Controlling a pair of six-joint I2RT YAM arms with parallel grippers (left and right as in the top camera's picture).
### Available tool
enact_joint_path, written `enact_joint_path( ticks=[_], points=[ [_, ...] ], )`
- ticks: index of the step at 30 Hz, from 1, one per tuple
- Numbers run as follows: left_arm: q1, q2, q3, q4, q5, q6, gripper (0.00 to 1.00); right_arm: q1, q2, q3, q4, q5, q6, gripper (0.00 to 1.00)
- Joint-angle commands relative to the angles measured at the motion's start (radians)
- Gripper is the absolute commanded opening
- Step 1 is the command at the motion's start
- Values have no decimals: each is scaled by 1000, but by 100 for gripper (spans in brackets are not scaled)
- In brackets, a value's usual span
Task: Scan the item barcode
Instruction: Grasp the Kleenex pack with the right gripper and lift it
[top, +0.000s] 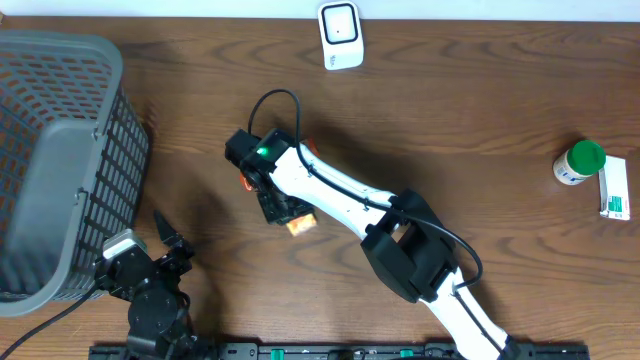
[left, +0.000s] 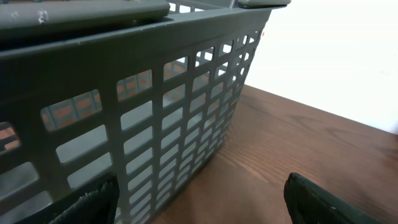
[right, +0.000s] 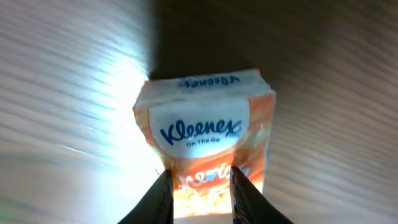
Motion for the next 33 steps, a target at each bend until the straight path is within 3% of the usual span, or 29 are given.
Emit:
enact_joint_path(
  ticks=[1, 6, 7, 11, 16, 17, 18, 19, 20, 21, 27, 33],
  points=[
    [2, -1, 3, 1, -12, -5, 85, -10, 6, -1, -48, 169, -54, 29],
    [2, -1, 3, 1, -13, -5, 85, -18, 6, 71, -148, 191, -65, 64],
    [2, -1, 3, 1, -13, -5, 85, -18, 6, 93, -162, 180, -65, 65],
    [2, -1, 3, 1, -13, -5, 85, -15, 6, 184, -180, 56, -52, 59],
    [2, -1, 3, 1, -13, -5, 85, -15, 6, 225, -156, -185, -10, 42],
    [2, -1, 3, 1, -13, -6, 85, -15, 6, 224, -150, -198, 26, 45],
    [2, -1, 3, 1, -13, -6, 85, -16, 7, 222, -146, -193, 73, 59],
    [2, -1, 3, 1, -12, -5, 85, -17, 8, 220, -145, -182, 125, 81],
    [2, -1, 3, 1, -13, -5, 85, -20, 8, 220, -147, -173, 183, 94],
    [2, -1, 3, 1, -12, -6, 85, -23, 8, 220, -148, -174, 235, 98],
    [2, -1, 3, 1, -13, -5, 85, -40, 8, 220, -174, -170, 616, 99],
    [2, -1, 3, 1, -13, -5, 85, -62, 8, 170, -194, -170, 845, 99]
  ],
)
